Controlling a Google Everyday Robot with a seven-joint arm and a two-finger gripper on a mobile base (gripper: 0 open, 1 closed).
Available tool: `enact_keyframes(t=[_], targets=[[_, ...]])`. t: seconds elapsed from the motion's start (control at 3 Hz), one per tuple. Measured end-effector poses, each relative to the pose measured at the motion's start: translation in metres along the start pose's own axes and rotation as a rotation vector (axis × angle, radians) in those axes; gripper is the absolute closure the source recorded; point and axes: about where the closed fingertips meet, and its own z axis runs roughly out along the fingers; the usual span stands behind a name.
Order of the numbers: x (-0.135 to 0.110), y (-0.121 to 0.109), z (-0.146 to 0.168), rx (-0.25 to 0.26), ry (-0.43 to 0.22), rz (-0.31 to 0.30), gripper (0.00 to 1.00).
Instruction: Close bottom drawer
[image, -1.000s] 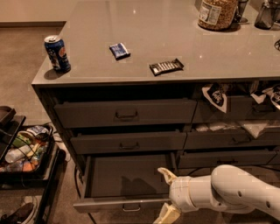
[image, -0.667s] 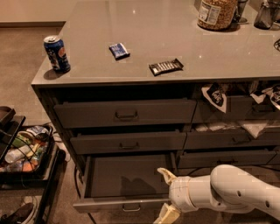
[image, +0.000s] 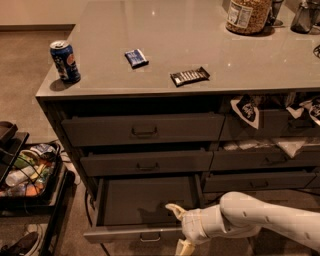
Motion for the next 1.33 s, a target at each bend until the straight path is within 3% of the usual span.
enact_keyframes(t=[0.33,0.67,1.0,1.33], targets=[[0.035,-0.018,0.053,-0.048,-0.051,-0.099,0.00],[0.094,-0.002,0.111,-0.094,-0.042,-0.034,0.00],[0.151,0.013,0.141,-0.080,0.074,0.111,0.00],[0.162,0.001,0.142,-0.027,0.110,0.123,0.00]])
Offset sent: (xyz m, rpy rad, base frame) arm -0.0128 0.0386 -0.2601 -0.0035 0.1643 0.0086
